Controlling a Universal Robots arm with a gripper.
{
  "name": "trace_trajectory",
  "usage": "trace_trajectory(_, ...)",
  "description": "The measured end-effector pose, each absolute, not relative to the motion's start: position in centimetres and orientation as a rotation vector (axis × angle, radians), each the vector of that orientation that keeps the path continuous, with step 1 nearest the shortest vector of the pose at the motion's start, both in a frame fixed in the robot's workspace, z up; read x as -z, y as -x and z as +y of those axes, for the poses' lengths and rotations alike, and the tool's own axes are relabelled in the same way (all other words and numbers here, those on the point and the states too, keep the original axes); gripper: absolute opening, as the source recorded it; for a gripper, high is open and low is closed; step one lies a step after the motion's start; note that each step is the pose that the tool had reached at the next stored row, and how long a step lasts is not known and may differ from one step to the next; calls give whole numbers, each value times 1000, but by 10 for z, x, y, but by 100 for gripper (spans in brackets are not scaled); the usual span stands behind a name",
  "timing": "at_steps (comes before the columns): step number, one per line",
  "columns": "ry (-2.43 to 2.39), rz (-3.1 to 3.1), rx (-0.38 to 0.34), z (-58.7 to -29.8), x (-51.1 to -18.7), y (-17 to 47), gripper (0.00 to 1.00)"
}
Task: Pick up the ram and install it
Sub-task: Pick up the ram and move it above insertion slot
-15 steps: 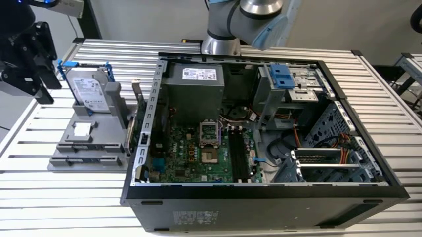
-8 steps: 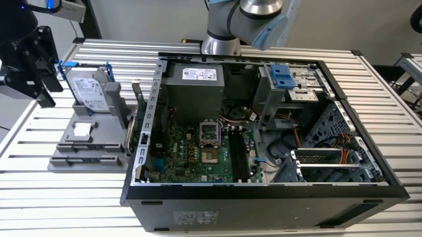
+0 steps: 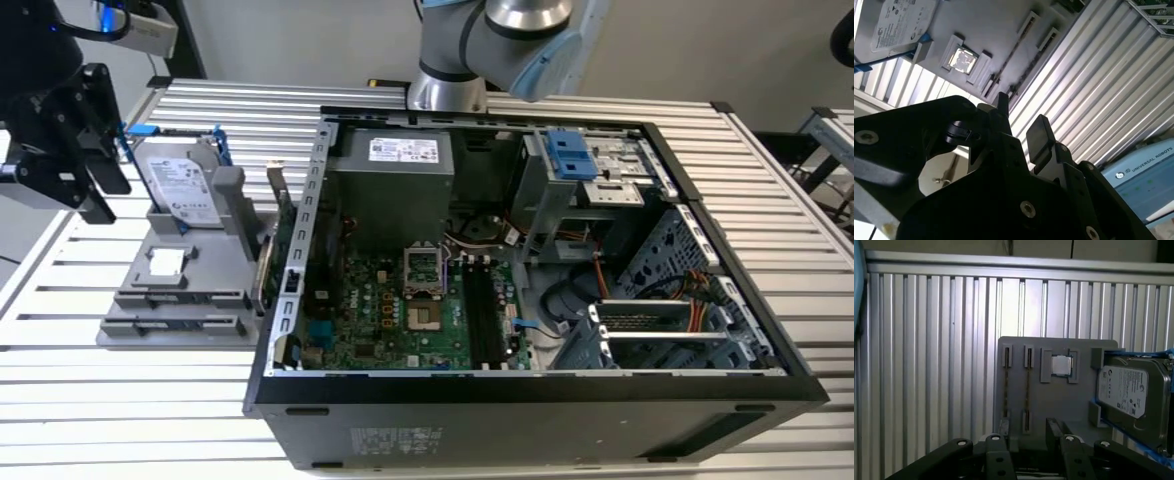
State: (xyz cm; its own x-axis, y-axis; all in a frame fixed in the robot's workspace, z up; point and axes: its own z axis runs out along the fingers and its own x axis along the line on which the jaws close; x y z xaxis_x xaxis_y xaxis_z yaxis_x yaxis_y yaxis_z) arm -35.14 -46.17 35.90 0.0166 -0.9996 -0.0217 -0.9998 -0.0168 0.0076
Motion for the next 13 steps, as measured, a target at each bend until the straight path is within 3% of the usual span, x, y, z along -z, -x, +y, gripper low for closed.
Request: trace_trajectory(13,2219,2211,-31,-463,-346,351,100)
